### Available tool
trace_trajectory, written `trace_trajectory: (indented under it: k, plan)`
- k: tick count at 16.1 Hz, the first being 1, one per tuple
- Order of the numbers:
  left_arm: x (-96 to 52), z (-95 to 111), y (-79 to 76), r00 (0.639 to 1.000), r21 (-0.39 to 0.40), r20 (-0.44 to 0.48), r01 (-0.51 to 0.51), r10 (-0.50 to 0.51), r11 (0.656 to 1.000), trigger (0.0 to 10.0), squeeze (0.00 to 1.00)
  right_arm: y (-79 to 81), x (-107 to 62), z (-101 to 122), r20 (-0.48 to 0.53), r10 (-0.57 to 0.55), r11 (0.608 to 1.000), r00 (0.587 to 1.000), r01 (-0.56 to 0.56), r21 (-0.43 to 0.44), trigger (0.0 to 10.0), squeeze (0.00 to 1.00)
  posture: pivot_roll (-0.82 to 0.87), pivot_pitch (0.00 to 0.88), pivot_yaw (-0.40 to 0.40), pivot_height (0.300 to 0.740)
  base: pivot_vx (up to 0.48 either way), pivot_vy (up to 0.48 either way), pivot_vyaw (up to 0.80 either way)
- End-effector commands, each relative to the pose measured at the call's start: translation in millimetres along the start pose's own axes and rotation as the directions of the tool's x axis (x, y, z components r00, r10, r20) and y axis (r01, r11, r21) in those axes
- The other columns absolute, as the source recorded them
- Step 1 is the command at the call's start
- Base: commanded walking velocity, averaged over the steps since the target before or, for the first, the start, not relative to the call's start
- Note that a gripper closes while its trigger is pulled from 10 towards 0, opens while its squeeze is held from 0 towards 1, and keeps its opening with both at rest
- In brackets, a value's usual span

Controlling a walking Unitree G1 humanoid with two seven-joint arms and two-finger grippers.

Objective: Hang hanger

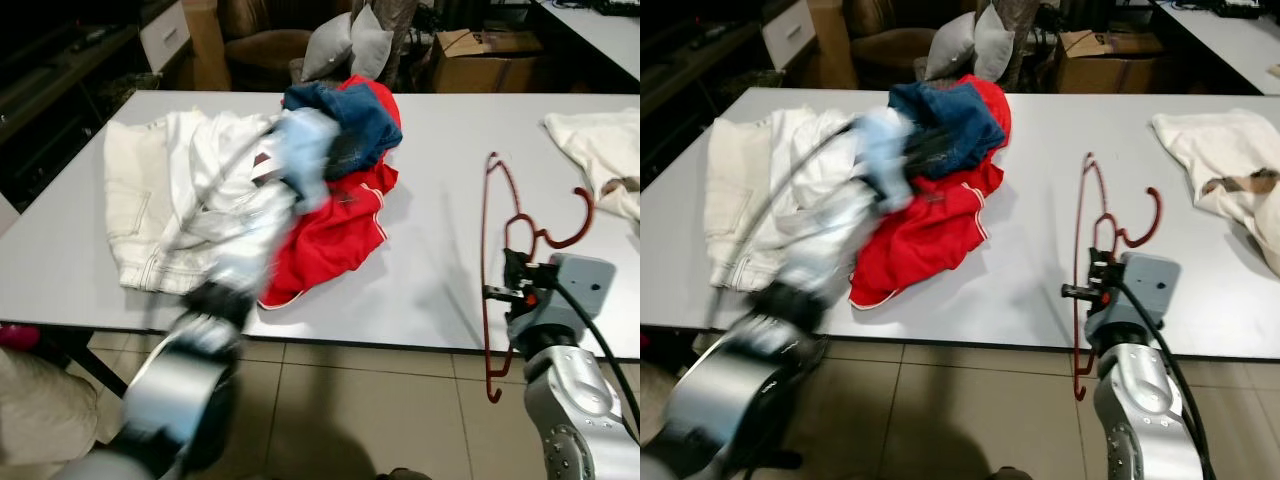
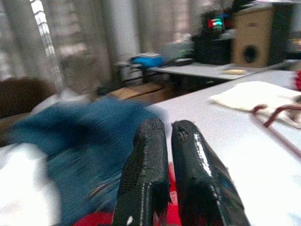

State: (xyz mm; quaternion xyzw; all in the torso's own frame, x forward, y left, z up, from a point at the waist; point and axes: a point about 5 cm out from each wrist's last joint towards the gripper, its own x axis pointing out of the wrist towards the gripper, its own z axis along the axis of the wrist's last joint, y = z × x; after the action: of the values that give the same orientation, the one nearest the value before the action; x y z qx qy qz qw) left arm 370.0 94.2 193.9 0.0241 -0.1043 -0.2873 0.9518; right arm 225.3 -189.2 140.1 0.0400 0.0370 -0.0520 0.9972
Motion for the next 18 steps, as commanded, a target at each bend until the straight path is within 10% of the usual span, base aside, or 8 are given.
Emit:
trace_trajectory:
  k: [1, 2, 3, 4, 8, 14, 15, 18]
  plan:
    - [-3.7, 11.1, 4.7, 0.999, 0.001, 0.033, -0.003, 0.003, 1.000, 10.0, 1.00, 7.5, 0.3, 4.2, 0.014, 0.043, 0.999, 0.999, -0.043, 0.006, 10.0, 0.00, -0.07, 0.000, 0.042, 0.740, 0.000, 0.000, 0.00]
    - [-24.0, 8.9, 11.1, 0.997, 0.016, 0.052, -0.050, 0.049, 0.999, 10.0, 0.93, 9.8, 1.7, 6.2, 0.025, 0.059, 0.998, 0.998, -0.059, 0.004, 10.0, 0.00, -0.04, 0.008, 0.008, 0.740, 0.000, 0.000, 0.00]
    - [-43.8, 5.7, 15.0, 0.995, 0.024, 0.054, -0.083, 0.082, 0.996, 10.0, 0.11, 11.2, 3.7, 6.6, 0.023, 0.070, 0.997, 0.997, -0.071, 0.015, 10.0, 0.00, -0.03, 0.017, -0.009, 0.740, 0.000, 0.000, 0.00]
    - [-55.3, 2.8, 16.8, 0.995, 0.020, 0.045, -0.095, 0.094, 0.995, 10.0, 0.00, 12.3, 5.2, 6.1, 0.019, 0.079, 0.997, 0.997, -0.079, 0.022, 10.0, 0.00, -0.02, 0.021, -0.016, 0.740, 0.000, 0.480, -0.46]
    - [-102.0, -10.9, 21.6, 0.978, 0.088, -0.075, -0.188, 0.195, 0.978, 10.0, 0.00, 19.2, 9.2, 2.2, -0.001, 0.119, 0.992, 0.993, -0.119, 0.042, 10.0, 0.00, 0.01, 0.036, -0.031, 0.740, 0.000, 0.467, -0.79]
    - [-103.7, -15.4, 7.3, 0.971, 0.047, -0.123, -0.200, 0.205, 0.979, 10.0, 0.04, 11.9, -0.9, -2.7, -0.013, 0.065, 0.997, 0.998, -0.064, 0.050, 10.0, 0.00, -0.02, 0.040, 0.003, 0.740, 0.000, -0.424, -0.63]
    - [-104.0, -15.0, 8.4, 0.969, 0.017, -0.116, -0.219, 0.219, 0.976, 10.0, 1.00, 11.5, -1.1, -2.1, -0.009, 0.065, 0.997, 0.998, -0.065, 0.045, 10.0, 0.00, -0.02, 0.038, 0.003, 0.740, 0.000, 0.000, 0.00]
    - [-107.5, -12.8, 18.2, 0.956, 0.085, -0.116, -0.260, 0.269, 0.962, 10.0, 1.00, 9.2, 0.6, -1.0, -0.006, 0.070, 0.997, 0.998, -0.069, 0.036, 10.0, 0.00, -0.02, 0.036, 0.000, 0.740, 0.000, 0.000, 0.00]
